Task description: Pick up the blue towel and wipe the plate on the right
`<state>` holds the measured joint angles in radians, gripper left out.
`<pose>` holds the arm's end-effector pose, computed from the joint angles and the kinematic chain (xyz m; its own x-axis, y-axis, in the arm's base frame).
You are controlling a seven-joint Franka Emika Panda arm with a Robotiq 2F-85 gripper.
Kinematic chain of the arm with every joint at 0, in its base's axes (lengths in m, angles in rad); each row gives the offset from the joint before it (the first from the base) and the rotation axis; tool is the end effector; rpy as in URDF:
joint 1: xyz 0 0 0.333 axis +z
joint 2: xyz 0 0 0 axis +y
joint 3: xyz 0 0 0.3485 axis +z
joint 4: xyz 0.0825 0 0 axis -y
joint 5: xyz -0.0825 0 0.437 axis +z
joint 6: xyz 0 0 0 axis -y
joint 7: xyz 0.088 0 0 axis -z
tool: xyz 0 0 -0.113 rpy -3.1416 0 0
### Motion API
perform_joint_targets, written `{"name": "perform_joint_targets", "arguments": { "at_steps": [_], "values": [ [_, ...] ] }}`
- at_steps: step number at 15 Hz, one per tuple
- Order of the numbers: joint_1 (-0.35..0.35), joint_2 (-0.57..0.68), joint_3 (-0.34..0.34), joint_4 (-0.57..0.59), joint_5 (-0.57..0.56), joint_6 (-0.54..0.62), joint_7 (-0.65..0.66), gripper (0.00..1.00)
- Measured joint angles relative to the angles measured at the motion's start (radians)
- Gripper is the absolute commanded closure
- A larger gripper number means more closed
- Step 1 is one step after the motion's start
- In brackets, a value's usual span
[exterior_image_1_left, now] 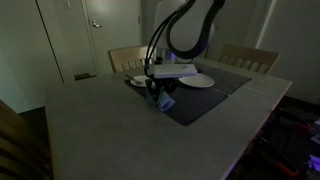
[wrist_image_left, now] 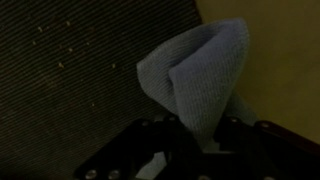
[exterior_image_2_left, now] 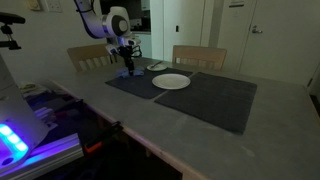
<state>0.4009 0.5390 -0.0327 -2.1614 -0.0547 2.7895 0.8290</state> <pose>0.5672 0.2207 0.1252 0.9148 -0.3939 0.0889 -0.3921 -0.9191 -0.0376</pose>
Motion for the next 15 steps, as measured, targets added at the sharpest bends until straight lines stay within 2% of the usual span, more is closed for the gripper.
{"name": "perform_joint_targets", "arguments": {
  "at_steps": [2,3,7,10,15],
  "values": [
    [-0.027,0.0,0.031,0.007,0.02,-0.005,-0.065,1.0],
    [-0.047,-0.001,0.052,0.012,0.037,-0.014,-0.11,0.97],
    [-0.095,-0.026,0.101,0.033,0.068,-0.109,-0.288,0.97],
    [-0.094,-0.07,0.088,0.053,0.042,-0.205,-0.348,0.97],
    [-0.093,-0.137,0.029,0.081,-0.07,-0.321,-0.346,0.97]
  ]
}}
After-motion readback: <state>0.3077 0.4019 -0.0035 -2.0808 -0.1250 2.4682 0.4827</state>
